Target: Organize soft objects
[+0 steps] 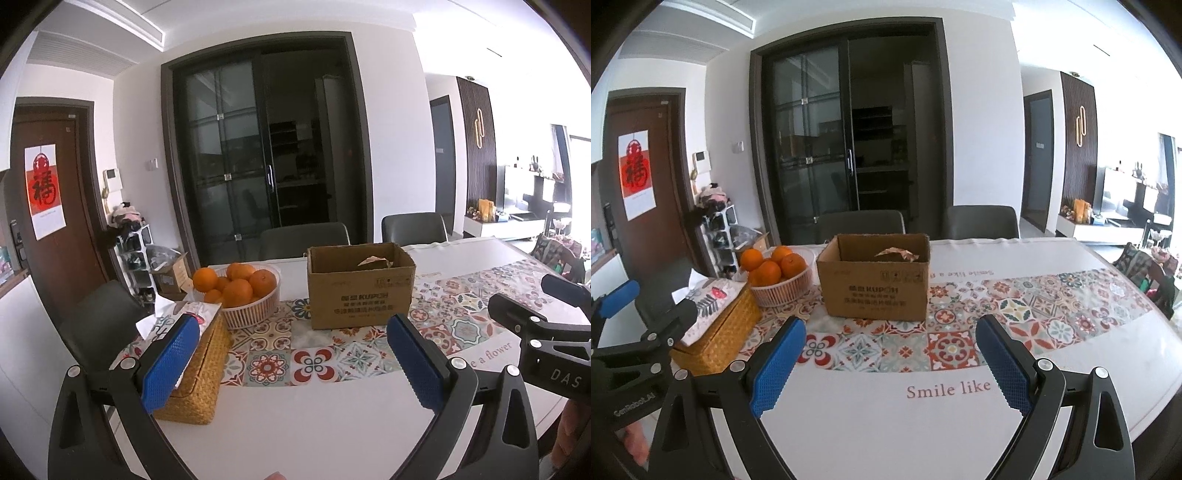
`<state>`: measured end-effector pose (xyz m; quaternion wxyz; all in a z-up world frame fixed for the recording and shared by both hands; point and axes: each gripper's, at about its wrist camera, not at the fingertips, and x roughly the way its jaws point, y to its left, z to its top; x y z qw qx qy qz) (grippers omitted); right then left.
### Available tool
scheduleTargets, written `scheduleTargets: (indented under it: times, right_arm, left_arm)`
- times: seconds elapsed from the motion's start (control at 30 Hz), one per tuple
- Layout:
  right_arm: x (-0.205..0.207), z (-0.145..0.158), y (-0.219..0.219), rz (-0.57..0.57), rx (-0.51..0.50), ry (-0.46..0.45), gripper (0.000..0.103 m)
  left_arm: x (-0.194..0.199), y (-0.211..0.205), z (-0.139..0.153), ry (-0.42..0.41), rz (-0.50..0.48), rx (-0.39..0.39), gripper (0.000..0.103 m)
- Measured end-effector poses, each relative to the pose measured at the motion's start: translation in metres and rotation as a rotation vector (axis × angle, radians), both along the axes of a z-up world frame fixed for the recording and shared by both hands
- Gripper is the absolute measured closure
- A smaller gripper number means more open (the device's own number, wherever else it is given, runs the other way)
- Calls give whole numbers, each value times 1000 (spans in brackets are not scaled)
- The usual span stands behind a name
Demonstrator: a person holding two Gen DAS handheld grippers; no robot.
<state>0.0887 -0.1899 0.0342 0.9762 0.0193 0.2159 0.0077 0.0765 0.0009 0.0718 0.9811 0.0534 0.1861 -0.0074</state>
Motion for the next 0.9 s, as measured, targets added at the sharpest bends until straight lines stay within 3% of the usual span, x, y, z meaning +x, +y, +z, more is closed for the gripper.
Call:
scheduleTargets:
  times: [0.9]
  right_arm:
    - [-3, 3, -2, -13, -4, 1, 8]
  left_arm:
    - [-2, -3, 2, -1, 0, 2, 0]
